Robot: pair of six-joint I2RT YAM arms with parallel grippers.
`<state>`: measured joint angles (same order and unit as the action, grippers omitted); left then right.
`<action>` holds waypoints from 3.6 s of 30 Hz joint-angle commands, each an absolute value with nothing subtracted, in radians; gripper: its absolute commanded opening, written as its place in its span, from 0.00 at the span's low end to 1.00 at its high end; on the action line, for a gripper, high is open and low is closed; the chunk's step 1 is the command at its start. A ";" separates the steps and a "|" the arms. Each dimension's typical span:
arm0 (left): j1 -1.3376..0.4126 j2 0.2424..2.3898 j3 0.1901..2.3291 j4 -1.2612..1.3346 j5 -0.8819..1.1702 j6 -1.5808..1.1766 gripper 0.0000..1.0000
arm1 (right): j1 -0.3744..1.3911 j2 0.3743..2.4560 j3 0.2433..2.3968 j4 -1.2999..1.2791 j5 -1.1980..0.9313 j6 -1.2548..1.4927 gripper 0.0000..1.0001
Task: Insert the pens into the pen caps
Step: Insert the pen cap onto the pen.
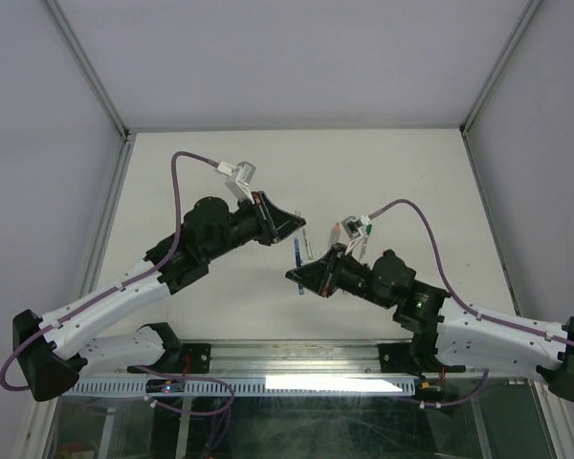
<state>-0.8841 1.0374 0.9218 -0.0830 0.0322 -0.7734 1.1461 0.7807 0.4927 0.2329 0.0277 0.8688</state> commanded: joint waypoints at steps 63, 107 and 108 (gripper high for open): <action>-0.890 1.067 0.868 0.099 0.184 -0.840 0.00 | 1.149 0.840 0.654 0.251 0.436 0.805 0.00; -0.890 1.063 0.862 0.090 0.246 -0.797 0.00 | 1.098 0.838 0.709 0.058 0.491 0.835 0.00; -0.890 1.064 0.861 0.090 0.251 -0.795 0.00 | 1.094 0.840 0.718 0.066 0.498 0.812 0.00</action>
<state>-0.8623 1.0790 0.8600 0.0822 0.0898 -0.7994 1.1587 0.8558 0.6571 0.0223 0.2798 0.8711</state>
